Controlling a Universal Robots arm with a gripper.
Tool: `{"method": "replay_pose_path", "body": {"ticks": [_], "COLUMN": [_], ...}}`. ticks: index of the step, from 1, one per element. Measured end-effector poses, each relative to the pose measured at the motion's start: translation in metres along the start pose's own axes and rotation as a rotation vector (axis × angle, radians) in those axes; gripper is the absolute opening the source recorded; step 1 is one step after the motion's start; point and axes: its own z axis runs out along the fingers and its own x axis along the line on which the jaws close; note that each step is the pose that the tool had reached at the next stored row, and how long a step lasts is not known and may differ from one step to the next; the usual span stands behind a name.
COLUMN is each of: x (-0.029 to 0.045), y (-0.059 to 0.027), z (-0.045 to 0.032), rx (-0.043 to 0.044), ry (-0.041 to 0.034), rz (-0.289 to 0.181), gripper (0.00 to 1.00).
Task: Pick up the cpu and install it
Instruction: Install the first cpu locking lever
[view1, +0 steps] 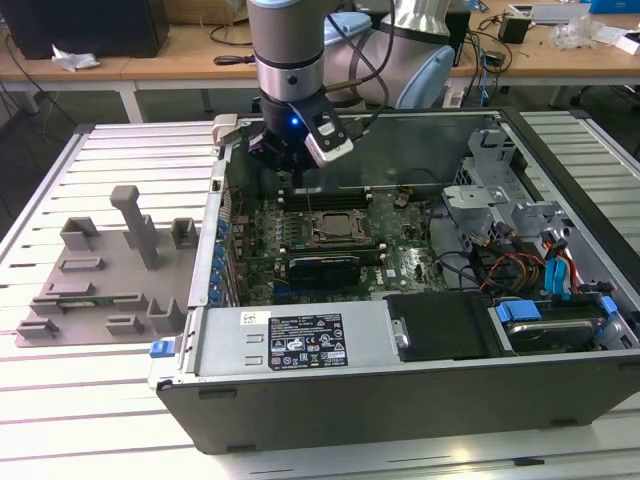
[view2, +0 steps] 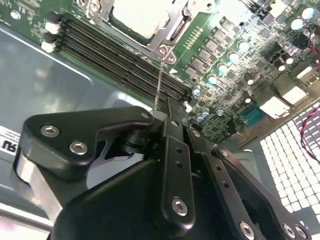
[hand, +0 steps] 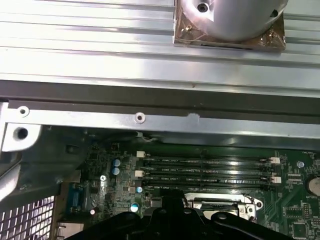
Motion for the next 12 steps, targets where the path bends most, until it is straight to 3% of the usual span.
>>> {"method": "replay_pose_path", "body": {"ticks": [8, 10, 12], "x": [-0.0303, -0.0408, -0.0442], "y": [-0.0015, -0.002, -0.0022], "z": [0.0008, 0.0011, 0.0012], "rx": [0.0002, 0.0016, 0.0031], "ry": [0.0088, 0.0107, 0.0112], "rz": [0.002, 0.002, 0.003], "gripper": [0.11, 0.11, 0.11]}}
